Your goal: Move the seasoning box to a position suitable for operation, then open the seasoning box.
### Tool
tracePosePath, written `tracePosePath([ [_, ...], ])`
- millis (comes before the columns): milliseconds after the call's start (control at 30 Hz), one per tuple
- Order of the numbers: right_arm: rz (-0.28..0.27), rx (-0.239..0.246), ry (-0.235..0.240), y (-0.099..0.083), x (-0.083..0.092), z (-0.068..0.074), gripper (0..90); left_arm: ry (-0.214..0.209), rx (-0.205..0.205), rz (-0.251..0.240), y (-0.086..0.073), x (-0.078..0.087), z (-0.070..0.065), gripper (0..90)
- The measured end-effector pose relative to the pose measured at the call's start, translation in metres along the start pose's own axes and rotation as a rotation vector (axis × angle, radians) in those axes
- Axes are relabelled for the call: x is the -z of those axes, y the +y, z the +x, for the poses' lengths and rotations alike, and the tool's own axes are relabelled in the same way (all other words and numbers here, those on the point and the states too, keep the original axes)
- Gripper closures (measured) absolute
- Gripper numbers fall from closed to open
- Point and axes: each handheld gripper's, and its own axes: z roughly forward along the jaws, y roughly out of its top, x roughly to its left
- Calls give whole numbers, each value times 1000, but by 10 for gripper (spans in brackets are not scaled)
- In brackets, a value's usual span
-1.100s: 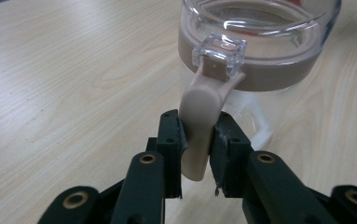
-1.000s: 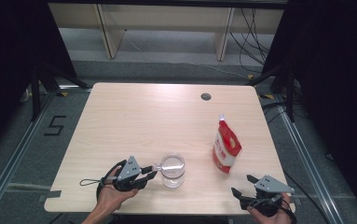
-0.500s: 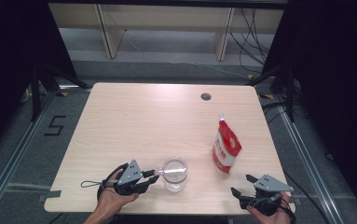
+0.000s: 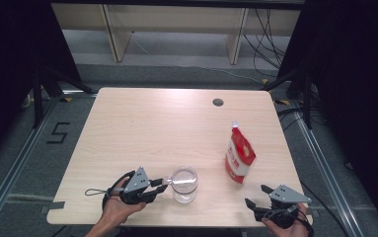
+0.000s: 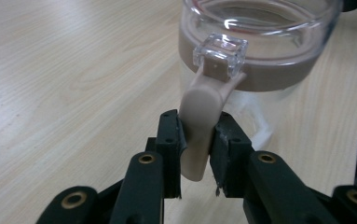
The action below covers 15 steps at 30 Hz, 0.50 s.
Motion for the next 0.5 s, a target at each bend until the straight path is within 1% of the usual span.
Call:
tracePosePath([
  [33,0,-1,9,0,-1,0,252,3,-13,-1,0,0,2,741],
  [67,-4,1,-3,0,-1,1,252,7,0,-4,0,0,3,741],
  [100,-2,3,-3,0,0,1,252,10,6,-5,-1,1,3,741],
  [133,-4,1,7,0,-1,0,252,7,-7,-7,-1,1,4,740],
  [167,-2,3,-2,0,0,1,252,4,1,-7,-1,1,4,737],
  [200,-1,3,-2,0,0,1,252,-2,12,-11,-1,1,4,726],
  [267,-2,2,0,0,-1,1,252,0,40,-11,0,1,2,676],
  [300,-5,-2,12,0,-1,0,252,10,33,-8,1,3,3,652],
  [333,-5,1,12,0,-2,0,252,6,25,-6,2,4,4,615],
  [367,4,-16,3,0,-1,2,252,5,43,-14,3,5,4,588],
  [400,-3,12,-1,1,-1,0,252,-5,27,-11,4,6,6,554],
  [433,11,-17,8,0,0,3,252,10,70,-10,4,8,5,518],
  [467,7,9,9,1,-1,1,252,8,79,-13,5,9,6,485],
  [500,2,19,11,1,-1,1,252,6,90,-12,6,11,7,478],
])
